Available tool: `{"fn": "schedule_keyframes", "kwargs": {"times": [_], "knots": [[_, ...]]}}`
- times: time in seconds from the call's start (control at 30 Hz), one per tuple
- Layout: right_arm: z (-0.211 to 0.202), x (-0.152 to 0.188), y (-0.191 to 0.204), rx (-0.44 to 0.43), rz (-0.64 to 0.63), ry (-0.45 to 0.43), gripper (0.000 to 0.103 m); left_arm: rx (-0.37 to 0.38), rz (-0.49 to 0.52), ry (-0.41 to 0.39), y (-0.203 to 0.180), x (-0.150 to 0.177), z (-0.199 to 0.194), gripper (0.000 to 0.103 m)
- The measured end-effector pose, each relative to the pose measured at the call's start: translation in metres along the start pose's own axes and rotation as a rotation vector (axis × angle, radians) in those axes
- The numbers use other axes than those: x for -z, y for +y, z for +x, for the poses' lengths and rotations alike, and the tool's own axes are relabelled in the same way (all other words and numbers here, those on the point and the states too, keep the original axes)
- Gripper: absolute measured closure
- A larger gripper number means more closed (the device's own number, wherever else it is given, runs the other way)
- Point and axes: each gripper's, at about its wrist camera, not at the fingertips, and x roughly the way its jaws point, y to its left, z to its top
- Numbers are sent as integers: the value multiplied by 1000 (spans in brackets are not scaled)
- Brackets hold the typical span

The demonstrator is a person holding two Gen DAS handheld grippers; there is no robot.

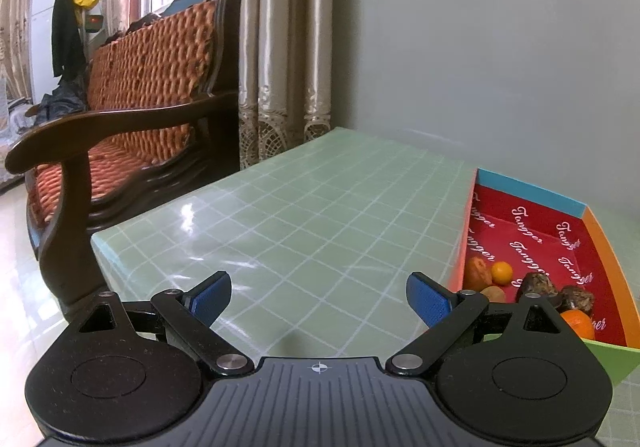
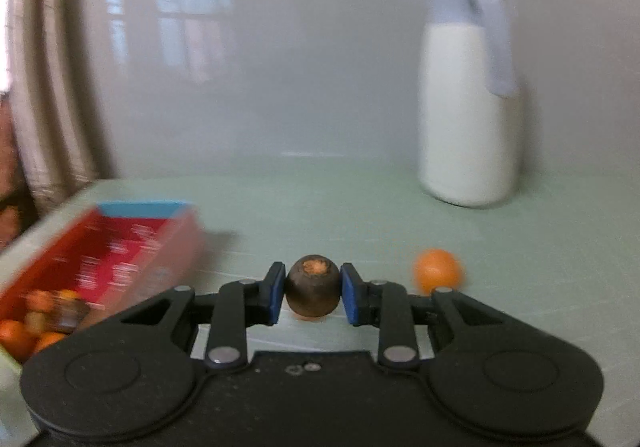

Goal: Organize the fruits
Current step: 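Carry the longan into the red box and open the right gripper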

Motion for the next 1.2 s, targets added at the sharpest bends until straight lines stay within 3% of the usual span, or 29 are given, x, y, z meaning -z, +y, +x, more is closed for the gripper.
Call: {"fn": "schedule_keyframes", "kwargs": {"times": [0.33,0.53,1.0,1.2], "knots": [[10,-4,80,-252,-82,49,75,-23,-26,-4,19,0,-6,9],[18,7,126,-345,-139,109,75,-32,-43,-4,28,0,-6,9],[24,26,163,-381,-198,200,73,-51,-69,2,46,-2,-4,9],[22,25,162,-364,-192,186,70,-62,-76,4,49,-1,-2,9]]}}
